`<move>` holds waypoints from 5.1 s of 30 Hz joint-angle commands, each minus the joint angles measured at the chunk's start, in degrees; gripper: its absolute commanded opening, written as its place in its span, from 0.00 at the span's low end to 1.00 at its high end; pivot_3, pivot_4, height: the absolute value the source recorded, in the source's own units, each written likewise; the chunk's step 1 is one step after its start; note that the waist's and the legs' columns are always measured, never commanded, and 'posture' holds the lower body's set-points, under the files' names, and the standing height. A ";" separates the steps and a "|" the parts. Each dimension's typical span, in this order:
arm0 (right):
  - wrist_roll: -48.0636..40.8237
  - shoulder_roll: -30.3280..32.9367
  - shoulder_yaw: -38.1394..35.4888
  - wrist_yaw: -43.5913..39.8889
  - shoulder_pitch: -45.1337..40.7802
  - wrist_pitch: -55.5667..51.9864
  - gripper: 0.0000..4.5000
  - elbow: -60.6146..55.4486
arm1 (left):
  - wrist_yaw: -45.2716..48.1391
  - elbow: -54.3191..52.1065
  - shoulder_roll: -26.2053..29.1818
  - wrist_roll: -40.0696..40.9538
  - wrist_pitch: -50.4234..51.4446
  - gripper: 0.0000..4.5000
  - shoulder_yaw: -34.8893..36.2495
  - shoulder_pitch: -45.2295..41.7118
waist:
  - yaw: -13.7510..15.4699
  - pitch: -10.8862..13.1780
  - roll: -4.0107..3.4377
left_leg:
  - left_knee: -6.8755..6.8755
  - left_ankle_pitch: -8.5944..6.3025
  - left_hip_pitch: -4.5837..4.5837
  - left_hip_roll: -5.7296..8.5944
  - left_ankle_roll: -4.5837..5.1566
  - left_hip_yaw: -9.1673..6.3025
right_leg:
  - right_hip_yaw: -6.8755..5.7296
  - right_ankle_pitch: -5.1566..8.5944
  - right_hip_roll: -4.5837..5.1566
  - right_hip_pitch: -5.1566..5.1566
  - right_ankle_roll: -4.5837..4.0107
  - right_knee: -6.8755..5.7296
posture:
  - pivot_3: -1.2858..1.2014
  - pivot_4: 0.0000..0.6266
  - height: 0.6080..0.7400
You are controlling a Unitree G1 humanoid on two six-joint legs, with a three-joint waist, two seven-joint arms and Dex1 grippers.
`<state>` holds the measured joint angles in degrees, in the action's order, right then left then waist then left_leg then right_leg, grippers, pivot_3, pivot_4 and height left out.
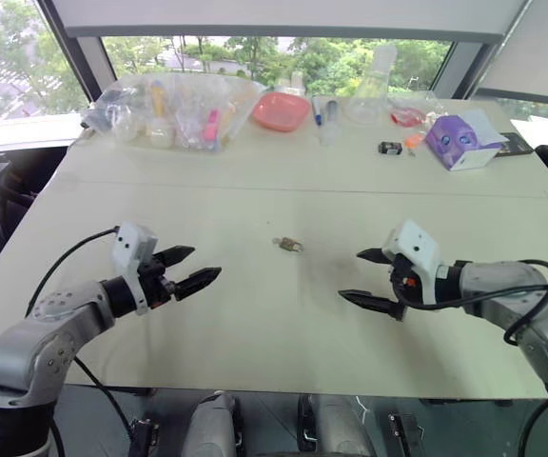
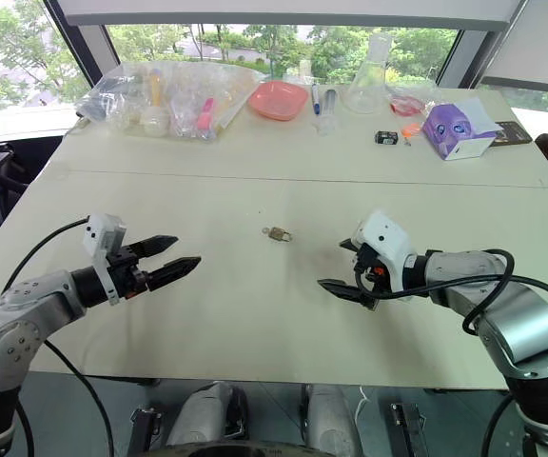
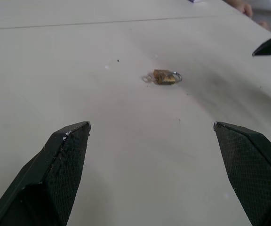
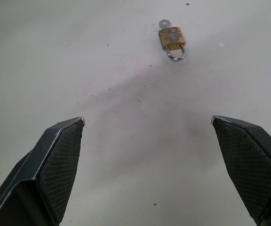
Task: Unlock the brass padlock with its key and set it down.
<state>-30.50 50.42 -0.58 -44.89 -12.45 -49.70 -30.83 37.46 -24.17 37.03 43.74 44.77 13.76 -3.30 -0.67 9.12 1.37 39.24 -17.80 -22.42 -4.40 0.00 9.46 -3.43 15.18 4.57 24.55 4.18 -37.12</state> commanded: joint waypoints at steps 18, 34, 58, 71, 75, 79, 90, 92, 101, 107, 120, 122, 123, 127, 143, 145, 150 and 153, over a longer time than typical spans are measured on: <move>3.41 0.36 1.10 1.63 -3.05 2.30 1.00 0.04 | 0.39 0.33 0.40 -1.26 -1.52 0.96 -0.98 -1.69 | 0.00 0.00 0.00 | 0.00 0.05 0.00 0.00 -0.08 0.00 | 0.00 0.00 0.00 0.00 0.00 0.00 | 0.52 0.24 1.00; 8.16 -9.89 16.08 -1.56 -27.69 -1.21 1.00 15.46 | 21.13 9.96 16.76 -7.64 -3.91 0.96 -10.07 -18.43 | -0.52 0.04 -0.01 | -0.04 0.17 -0.01 -0.01 -0.31 0.07 | -0.04 0.01 -0.09 0.08 -0.03 -0.02 | 0.52 0.24 1.00; 27.41 -25.45 27.42 -2.83 -35.00 9.68 0.82 43.40 | 15.47 4.51 12.77 -7.70 -1.59 0.97 -7.36 -14.12 | -0.28 0.06 -0.05 | 0.60 0.26 -0.99 -0.10 -0.43 0.15 | -0.13 -0.03 -0.08 0.87 0.03 -0.46 | 0.52 0.24 1.00; 31.42 -26.27 22.22 1.21 -34.52 28.75 0.15 32.34 | 13.98 16.54 1.60 -0.11 0.92 0.97 -4.40 -23.43 | -0.12 0.07 -0.06 | 0.79 0.26 -1.02 -0.08 -0.43 0.17 | -0.15 -0.03 -0.06 0.86 0.03 -0.61 | 0.52 0.24 1.00; 31.08 -26.45 20.54 0.92 -33.73 32.13 0.15 25.71 | 14.40 24.19 -3.02 1.18 1.31 0.97 -3.80 -28.58 | -0.49 0.06 -0.05 | 0.77 0.27 -0.99 -0.10 -0.46 0.14 | -0.17 -0.02 -0.10 0.87 0.05 -0.69 | 0.52 0.24 1.00; 32.77 -26.54 21.00 0.96 -33.53 32.93 0.15 23.47 | 15.22 30.68 -5.55 1.20 0.28 0.97 -3.79 -32.76 | -0.34 0.06 -0.04 | 0.83 0.28 -0.96 -0.09 -0.47 0.15 | -0.18 -0.02 -0.09 0.83 0.05 -0.73 | 0.52 0.24 1.00; 34.31 -27.34 20.66 2.11 -32.85 31.74 0.15 21.27 | 19.49 35.86 -7.83 -1.66 -1.77 0.57 -6.43 -37.33 | -0.43 0.06 -0.04 | 0.84 0.28 -0.96 -0.08 -0.47 0.14 | -0.18 -0.02 -0.09 0.84 0.05 -0.76 | 0.52 0.24 1.00; 34.41 -27.40 20.65 2.14 -32.74 31.60 0.15 21.10 | 19.95 35.72 -7.74 -2.21 -1.88 0.57 -6.68 -37.08 | -0.42 0.06 -0.04 | 0.83 0.29 -0.96 -0.09 -0.49 0.14 | -0.18 -0.02 -0.09 0.84 0.05 -0.77 | 0.52 0.24 1.00; 34.66 -27.85 20.91 2.19 -32.39 31.76 0.15 21.28 | 21.14 34.66 -7.57 -3.11 -2.17 0.01 -6.60 -35.95 | -0.33 0.06 -0.04 | 0.84 0.29 -0.97 -0.08 -0.49 0.14 | -0.17 -0.02 -0.09 0.83 0.05 -0.76 | 0.52 0.24 1.00; 34.68 -28.02 20.65 2.14 -32.27 31.62 0.15 21.30 | 23.86 33.22 -5.12 -6.97 -4.41 0.01 -9.47 -34.28 | -0.36 0.06 -0.04 | 0.84 0.29 -0.97 -0.08 -0.49 0.14 | -0.17 -0.02 -0.09 0.84 0.05 -0.76 | 0.52 0.24 1.00; 34.63 -28.28 19.60 2.82 -33.34 31.79 0.15 22.83 | 26.34 34.54 -3.00 -25.68 -41.08 0.01 -15.64 -30.86 | -0.31 0.06 -0.04 | 0.83 0.29 -0.97 -0.08 -0.49 0.16 | -0.17 -0.02 -0.09 0.85 0.04 -0.75 | 0.52 0.24 1.00; 34.61 -28.27 19.48 2.70 -33.41 31.87 0.15 22.99 | 27.59 35.07 -2.24 -26.77 -44.61 0.01 -15.99 -30.20 | -0.36 0.06 -0.05 | 0.82 0.29 -0.97 -0.09 -0.49 0.17 | -0.17 -0.02 -0.09 0.86 0.04 -0.76 | 0.52 0.24 1.00; 34.62 -28.27 19.45 2.66 -33.41 31.89 0.15 23.02 | 28.03 35.30 -2.06 -26.86 -45.37 0.01 -15.96 -30.10 | -0.34 0.06 -0.05 | 0.82 0.29 -0.97 -0.09 -0.48 0.17 | -0.18 -0.02 -0.09 0.86 0.04 -0.76 | 0.52 0.24 1.00; 34.53 -28.37 19.27 2.47 -33.56 31.96 0.15 23.26 | 28.72 36.62 -1.91 -26.35 -46.76 0.01 -15.35 -30.95 | -0.10 0.06 -0.05 | 0.83 0.29 -0.97 -0.09 -0.48 0.17 | -0.17 -0.02 -0.08 0.85 0.04 -0.75 | 0.52 0.24 1.00; 40.18 -28.36 20.12 5.35 -34.97 41.52 0.15 26.70 | 26.11 37.94 -1.30 -5.87 -0.31 0.64 -8.14 -41.66 | -0.27 0.07 -0.05 | 0.84 0.29 -0.98 -0.08 -0.48 0.01 | -0.18 0.01 -0.09 0.83 0.09 -0.79 | 0.52 0.24 1.00; 40.56 -28.62 20.13 5.27 -34.96 42.06 0.15 26.90 | 25.79 38.79 -2.23 -6.18 -0.69 0.64 -8.22 -42.61 | -0.28 0.07 -0.05 | 0.85 0.29 -0.98 -0.07 -0.48 0.09 | -0.19 0.01 -0.08 0.83 0.09 -0.79 | 0.52 0.24 1.00; 41.95 -28.73 20.47 5.16 -34.69 43.35 0.15 26.84 | 25.61 42.37 -5.33 -7.25 -1.95 0.64 -8.75 -46.05 | -0.32 0.07 -0.05 | 0.85 0.29 -0.98 -0.07 -0.49 0.11 | -0.18 0.01 -0.09 0.83 0.09 -0.79 | 0.52 0.24 1.00; 42.49 -28.82 20.48 5.05 -34.40 43.52 0.15 26.52 | 26.02 43.80 -6.49 -8.23 -2.77 0.64 -9.12 -47.23 | -0.38 0.07 -0.05 | 0.85 0.29 -0.98 -0.06 -0.49 0.11 | -0.18 0.01 -0.09 0.83 0.09 -0.79 | 0.52 0.24 1.00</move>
<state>11.69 21.79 20.43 -40.29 -45.93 -7.11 -2.78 63.12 19.59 30.61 35.71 43.14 4.57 -49.02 -1.05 9.19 1.32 40.08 -17.50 -23.40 -4.47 -0.49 9.58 -3.61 15.19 4.48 25.39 4.28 -37.91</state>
